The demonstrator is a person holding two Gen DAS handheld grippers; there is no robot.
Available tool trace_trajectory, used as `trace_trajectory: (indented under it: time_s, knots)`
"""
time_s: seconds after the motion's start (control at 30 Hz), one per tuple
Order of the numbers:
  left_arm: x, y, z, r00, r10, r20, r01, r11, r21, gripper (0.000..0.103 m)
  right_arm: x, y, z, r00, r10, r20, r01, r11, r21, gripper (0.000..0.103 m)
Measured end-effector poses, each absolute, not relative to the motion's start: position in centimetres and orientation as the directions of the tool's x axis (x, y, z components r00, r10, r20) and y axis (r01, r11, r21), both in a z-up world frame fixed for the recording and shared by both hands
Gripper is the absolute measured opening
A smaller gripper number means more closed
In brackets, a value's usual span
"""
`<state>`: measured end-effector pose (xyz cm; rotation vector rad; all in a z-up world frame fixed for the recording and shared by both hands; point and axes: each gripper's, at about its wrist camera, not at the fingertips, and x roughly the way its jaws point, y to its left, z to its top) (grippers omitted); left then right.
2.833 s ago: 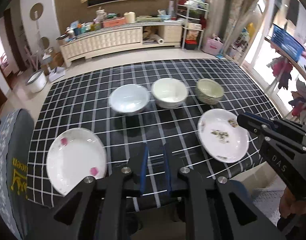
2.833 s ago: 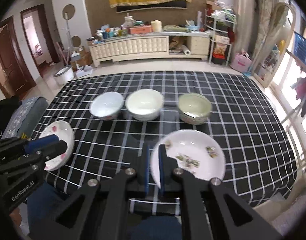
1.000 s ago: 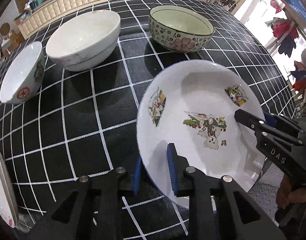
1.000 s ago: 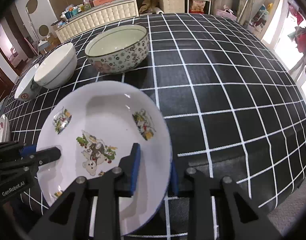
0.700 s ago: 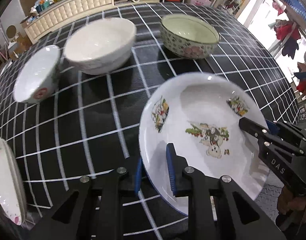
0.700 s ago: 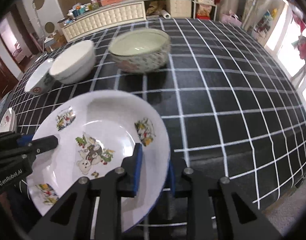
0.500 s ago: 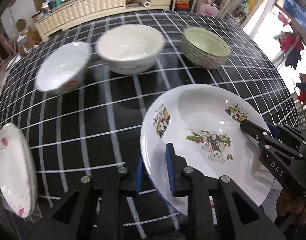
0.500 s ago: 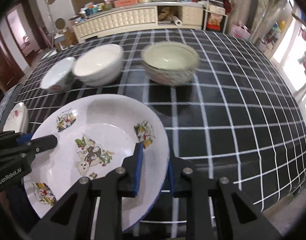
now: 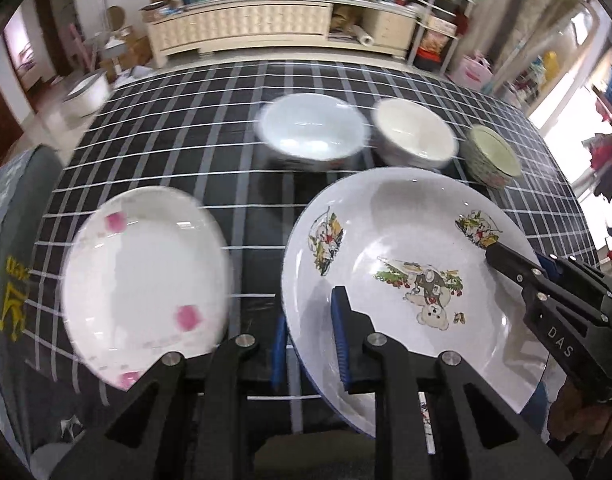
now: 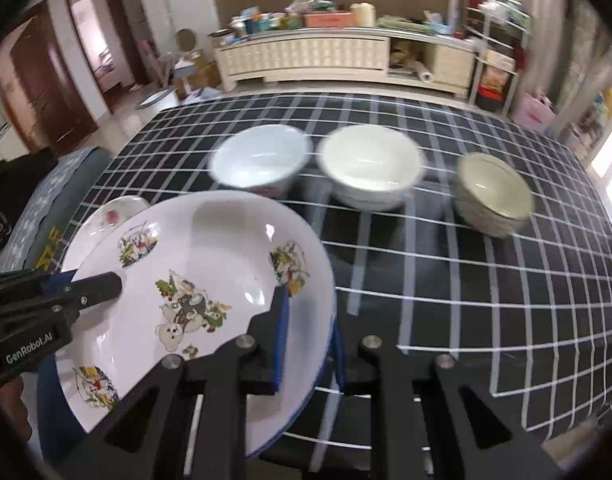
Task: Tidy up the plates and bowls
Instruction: 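Carry the cartoon-print plate over the stacked plates with the left tool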
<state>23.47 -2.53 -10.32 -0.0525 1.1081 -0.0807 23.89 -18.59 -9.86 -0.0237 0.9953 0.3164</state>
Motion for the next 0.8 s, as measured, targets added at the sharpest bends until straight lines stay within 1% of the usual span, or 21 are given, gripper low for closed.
trace_trajectory:
  time_s: [0.2,0.4,0.8]
  knots:
    - [22.2,3.1,-10.1,0.454,-0.04,-0.89,-0.07,0.994,-0.08,0.019,24.2,-13.2,-10.0,0.473,0.294,-0.831,-0.358,0.926,0.124,0.023]
    - [21.3,8.2,-10.6,0.446,-0.006,-0.895,-0.152,0.985,-0.083,0.019,24.4,-8.9,-10.7,0.436,0.324,-0.84,-0.407,0.903,0.137,0.023]
    - [21.1,14.0,-12.1,0.423,0.012,-0.906,-0.198,0.977,-0.08,0.019,24.8,-3.6,-11.9,0.395,0.327,-0.858,-0.446,0.885,0.132,0.023]
